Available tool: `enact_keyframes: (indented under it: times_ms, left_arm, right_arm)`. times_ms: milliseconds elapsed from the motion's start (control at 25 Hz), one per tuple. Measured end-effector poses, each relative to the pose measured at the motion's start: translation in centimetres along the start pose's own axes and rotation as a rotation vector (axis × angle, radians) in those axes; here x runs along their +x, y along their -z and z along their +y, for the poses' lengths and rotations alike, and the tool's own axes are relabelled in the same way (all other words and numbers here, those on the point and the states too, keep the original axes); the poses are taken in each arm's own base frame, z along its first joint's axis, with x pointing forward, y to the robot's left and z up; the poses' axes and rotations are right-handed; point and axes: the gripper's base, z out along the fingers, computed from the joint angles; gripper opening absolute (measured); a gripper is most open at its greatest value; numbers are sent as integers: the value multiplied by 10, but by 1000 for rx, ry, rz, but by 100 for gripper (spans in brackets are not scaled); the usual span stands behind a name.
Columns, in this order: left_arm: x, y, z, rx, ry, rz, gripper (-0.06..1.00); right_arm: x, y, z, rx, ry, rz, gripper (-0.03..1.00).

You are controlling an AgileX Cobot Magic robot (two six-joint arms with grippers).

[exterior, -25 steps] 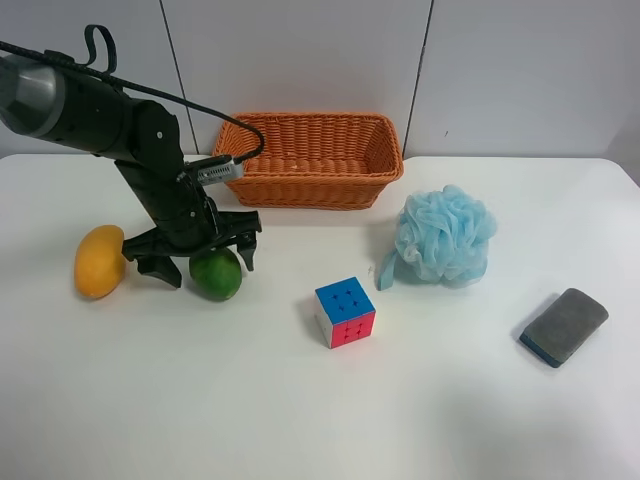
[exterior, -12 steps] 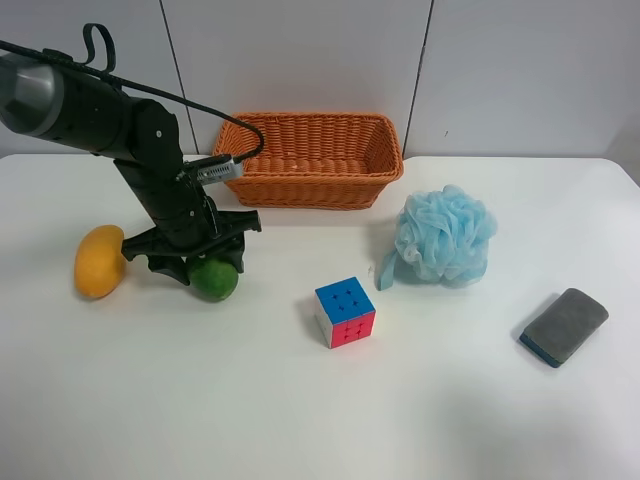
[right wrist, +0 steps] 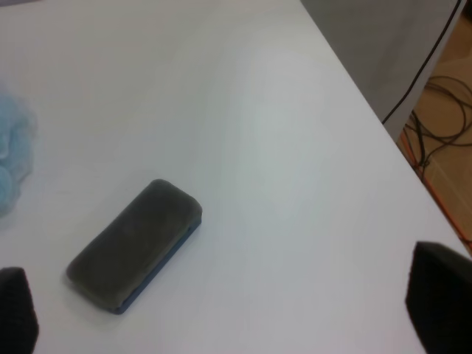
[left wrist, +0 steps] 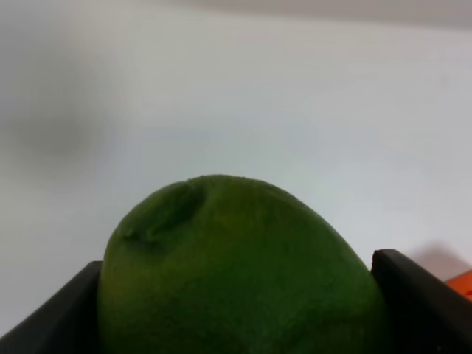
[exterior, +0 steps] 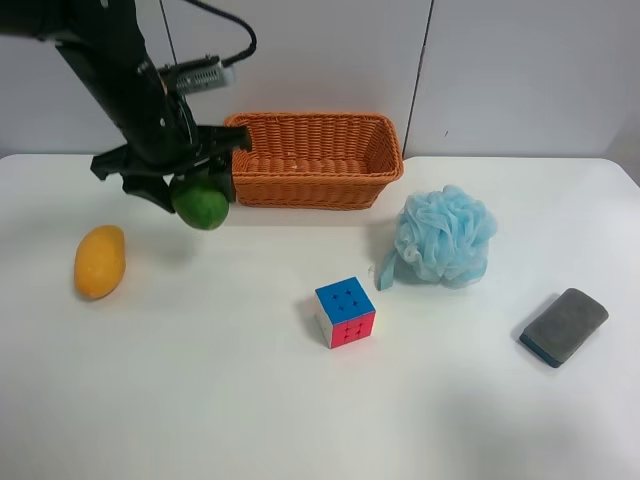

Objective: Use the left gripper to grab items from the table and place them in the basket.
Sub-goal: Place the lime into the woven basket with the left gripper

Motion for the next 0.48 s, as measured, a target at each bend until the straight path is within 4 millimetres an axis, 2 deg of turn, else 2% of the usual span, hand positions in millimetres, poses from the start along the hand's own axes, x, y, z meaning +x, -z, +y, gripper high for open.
enact_keyframes:
  times_ms: [200, 320, 480]
  left_arm:
    - [-36, 33, -22, 28, -82, -78, 66]
    - [-57, 32, -34, 46, -135, -118, 66]
    - [-84, 18, -50, 69, -210, -166, 66]
  right_arm:
    - [0, 0, 0, 0, 0, 0, 99]
    - [0, 0, 0, 0, 0, 0, 99]
    - [0, 0, 0, 0, 0, 0, 99]
